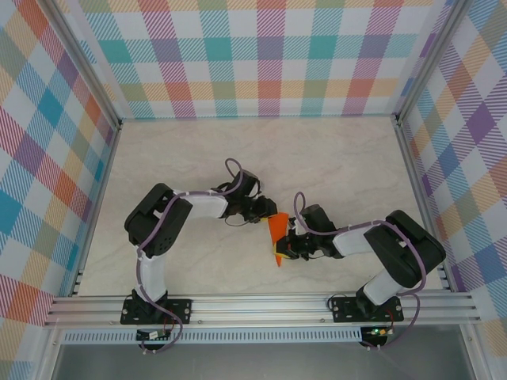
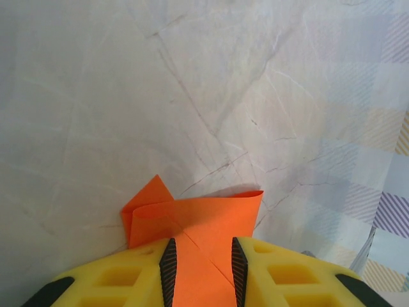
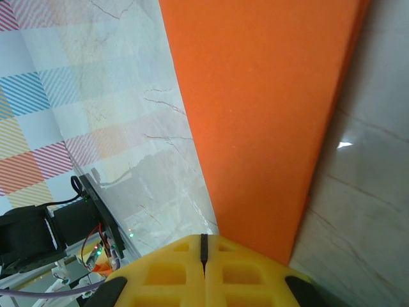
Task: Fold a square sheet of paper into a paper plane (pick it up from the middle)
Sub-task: Fold the wing for the fifth time at the center of the table.
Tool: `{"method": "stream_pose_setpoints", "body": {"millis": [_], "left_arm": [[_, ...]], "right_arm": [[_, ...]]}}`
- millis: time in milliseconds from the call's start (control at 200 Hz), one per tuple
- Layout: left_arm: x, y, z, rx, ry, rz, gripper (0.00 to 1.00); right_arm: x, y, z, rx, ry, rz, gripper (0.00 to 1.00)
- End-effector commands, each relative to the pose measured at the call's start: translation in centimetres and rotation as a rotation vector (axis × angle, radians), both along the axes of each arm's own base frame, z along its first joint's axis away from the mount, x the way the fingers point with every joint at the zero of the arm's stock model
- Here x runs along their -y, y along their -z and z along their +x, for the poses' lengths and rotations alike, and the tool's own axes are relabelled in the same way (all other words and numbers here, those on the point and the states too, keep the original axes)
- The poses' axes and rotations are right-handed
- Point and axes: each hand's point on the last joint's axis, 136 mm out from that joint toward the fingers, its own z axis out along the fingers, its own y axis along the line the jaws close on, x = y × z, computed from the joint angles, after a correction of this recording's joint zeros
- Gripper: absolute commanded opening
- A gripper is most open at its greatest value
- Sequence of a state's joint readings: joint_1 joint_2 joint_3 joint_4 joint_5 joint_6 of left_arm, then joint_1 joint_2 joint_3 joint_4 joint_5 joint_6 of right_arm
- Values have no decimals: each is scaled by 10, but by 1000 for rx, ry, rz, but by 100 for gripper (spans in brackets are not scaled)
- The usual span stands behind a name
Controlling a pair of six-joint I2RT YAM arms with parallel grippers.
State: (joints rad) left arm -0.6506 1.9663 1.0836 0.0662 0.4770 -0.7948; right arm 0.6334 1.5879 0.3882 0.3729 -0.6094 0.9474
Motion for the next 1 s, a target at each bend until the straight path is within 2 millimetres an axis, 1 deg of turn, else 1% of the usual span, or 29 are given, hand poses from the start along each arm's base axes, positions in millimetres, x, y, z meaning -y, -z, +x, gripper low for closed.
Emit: {"method": "stream_pose_setpoints", "body": {"millis": [0, 80, 155, 300, 420, 520, 610, 690, 725, 785, 795, 830, 855, 905, 965, 995], "left_arm": [[-11, 13, 29, 40, -30, 54, 32], [-16, 17, 34, 27, -48, 85, 32], [-23, 17, 41, 20, -74, 93, 32], [-32, 14, 55, 3, -105, 106, 32], [-34, 9, 69, -12, -115, 117, 32], [-33, -3, 82, -10, -117, 118, 32], [-28, -21, 85, 12, -107, 91, 33], [-30, -34, 80, 23, -108, 87, 35], [-34, -36, 75, 21, -114, 99, 35], [-42, -46, 67, 37, -126, 117, 38], [-46, -45, 62, 21, -127, 135, 38], [-53, -46, 54, 10, -133, 168, 41], [-57, -47, 48, 10, -129, 189, 42], [-65, -53, 38, 22, -132, 225, 45], [-73, -57, 25, 31, -141, 266, 54], [-76, -58, 19, 30, -150, 281, 57]], "right_arm": [[39, 60, -59, -244, -39, -244, 1], [39, 59, -60, -240, -47, -241, 1], [39, 57, -60, -235, -51, -238, 1], [37, 54, -58, -226, -62, -234, 1], [33, 51, -54, -212, -71, -225, 2], [29, 44, -50, -189, -82, -205, 3], [21, 32, -41, -138, -99, -176, 5], [9, 13, -29, -79, -121, -136, 9], [1, -2, -21, -39, -128, -100, 12], [-10, -29, -11, 38, -139, -39, 16], [-11, -33, -10, 50, -141, -31, 17], [-14, -50, -5, 104, -140, -8, 19], [-12, -58, -1, 146, -126, -14, 21], [0, -69, 5, 208, -85, -66, 27], [22, -75, 12, 264, -17, -159, 38], [36, -75, 15, 279, 21, -217, 41]]}}
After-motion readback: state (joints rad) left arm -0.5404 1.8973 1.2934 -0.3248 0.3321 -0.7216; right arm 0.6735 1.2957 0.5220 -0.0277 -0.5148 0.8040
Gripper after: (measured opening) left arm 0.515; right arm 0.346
